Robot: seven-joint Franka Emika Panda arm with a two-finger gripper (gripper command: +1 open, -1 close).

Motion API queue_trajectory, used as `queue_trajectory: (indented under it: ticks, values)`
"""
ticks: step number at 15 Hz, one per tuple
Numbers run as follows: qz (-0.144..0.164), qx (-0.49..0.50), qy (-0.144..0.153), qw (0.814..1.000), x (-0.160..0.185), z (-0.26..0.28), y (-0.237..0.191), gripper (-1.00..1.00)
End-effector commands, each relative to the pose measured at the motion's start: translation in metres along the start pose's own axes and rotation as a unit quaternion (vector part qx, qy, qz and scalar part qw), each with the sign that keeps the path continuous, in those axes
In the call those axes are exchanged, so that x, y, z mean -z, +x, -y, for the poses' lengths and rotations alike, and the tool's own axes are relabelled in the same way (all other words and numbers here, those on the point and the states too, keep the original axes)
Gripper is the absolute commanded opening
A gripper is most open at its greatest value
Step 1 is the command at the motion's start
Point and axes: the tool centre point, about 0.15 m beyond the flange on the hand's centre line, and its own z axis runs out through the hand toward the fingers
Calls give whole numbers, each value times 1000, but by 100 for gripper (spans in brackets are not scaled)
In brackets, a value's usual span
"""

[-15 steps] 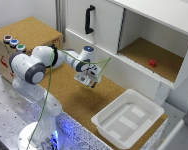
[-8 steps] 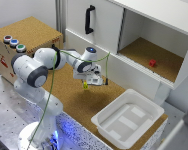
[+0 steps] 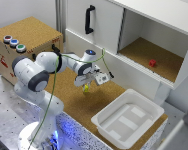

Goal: Rotate the yellow block 90 degrees to the left

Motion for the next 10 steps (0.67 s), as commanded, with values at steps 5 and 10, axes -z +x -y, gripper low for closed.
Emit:
queue_trajectory:
  ticks: [5, 10]
  values:
    - [48, 11, 24, 998, 15, -13, 4, 100]
    - [51, 9, 36, 998, 69, 0, -6, 100]
